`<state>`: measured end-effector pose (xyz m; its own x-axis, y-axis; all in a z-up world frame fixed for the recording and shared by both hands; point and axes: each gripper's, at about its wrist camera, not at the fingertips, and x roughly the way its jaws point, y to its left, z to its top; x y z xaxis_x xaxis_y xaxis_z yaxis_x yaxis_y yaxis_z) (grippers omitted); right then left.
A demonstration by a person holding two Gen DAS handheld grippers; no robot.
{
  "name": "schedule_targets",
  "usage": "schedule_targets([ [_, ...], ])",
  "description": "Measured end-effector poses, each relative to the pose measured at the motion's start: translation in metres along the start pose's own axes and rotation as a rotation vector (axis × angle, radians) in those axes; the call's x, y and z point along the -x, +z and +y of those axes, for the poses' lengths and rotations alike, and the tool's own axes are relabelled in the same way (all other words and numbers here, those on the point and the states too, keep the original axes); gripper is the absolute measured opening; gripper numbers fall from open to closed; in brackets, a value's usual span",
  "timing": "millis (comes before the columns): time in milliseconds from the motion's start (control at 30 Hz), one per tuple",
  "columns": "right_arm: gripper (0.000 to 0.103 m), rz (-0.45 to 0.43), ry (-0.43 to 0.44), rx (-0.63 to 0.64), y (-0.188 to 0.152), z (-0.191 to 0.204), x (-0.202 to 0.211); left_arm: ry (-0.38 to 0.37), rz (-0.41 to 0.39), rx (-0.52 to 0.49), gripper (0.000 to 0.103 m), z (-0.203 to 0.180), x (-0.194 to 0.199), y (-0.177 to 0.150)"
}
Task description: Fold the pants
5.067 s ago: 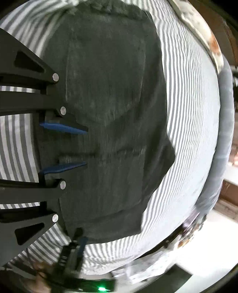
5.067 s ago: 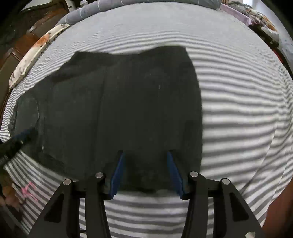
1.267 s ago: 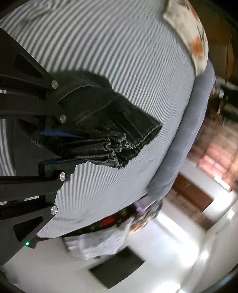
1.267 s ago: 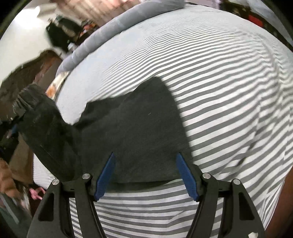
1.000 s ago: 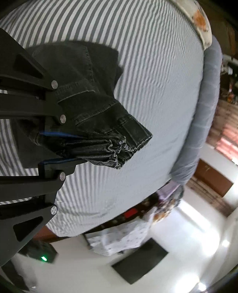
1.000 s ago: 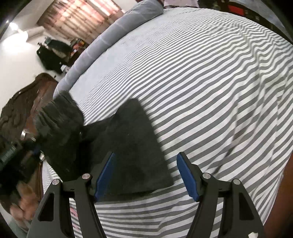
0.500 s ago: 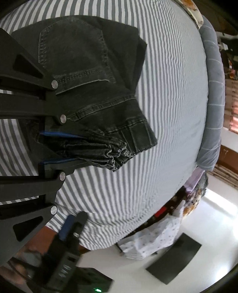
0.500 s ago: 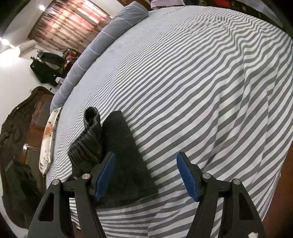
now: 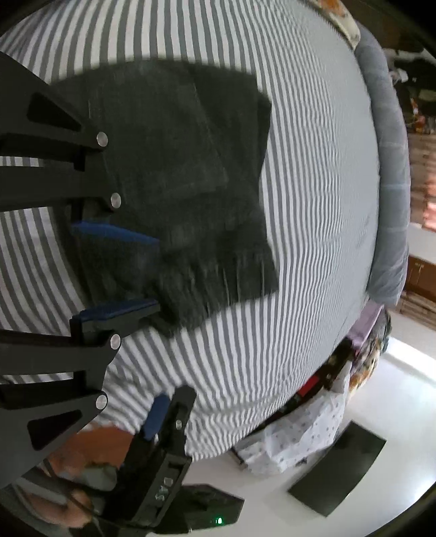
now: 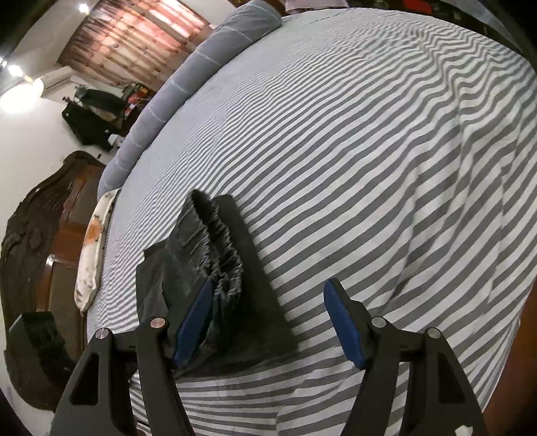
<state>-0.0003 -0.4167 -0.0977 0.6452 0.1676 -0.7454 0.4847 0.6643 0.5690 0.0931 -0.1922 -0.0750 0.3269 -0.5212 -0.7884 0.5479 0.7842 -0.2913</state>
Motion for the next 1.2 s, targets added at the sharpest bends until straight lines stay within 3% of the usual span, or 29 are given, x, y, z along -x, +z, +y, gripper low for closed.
schedule_targets([
  [200,0.059,0.036,0.043,0.088,-0.002,0.032,-0.016,0.173,0.007,0.067,0.036,0.060,0.010,-0.014],
  [367,0.053,0.084,-0.010,0.227,0.005,0.069,-0.043,0.256,0.030,0.130,0.037,0.104,0.014,-0.026],
  [567,0.038,0.148,-0.076,0.256,0.005,0.079,-0.078,0.284,0.052,0.151,0.039,0.125,0.008,-0.034],
  [633,0.015,0.126,-0.109,0.284,0.003,0.083,-0.078,0.288,0.054,0.149,0.040,0.128,0.007,-0.035],
  [800,0.010,0.052,-0.120,0.360,-0.010,0.096,-0.052,0.281,0.043,0.150,0.040,0.129,0.008,-0.031],
  [933,0.010,0.019,-0.144,0.345,-0.016,0.088,-0.035,0.274,0.025,0.139,0.040,0.128,0.012,-0.029],
  [1200,0.010,0.078,-0.228,0.266,-0.023,0.056,-0.068,0.294,0.051,0.087,0.040,0.120,0.008,-0.034],
])
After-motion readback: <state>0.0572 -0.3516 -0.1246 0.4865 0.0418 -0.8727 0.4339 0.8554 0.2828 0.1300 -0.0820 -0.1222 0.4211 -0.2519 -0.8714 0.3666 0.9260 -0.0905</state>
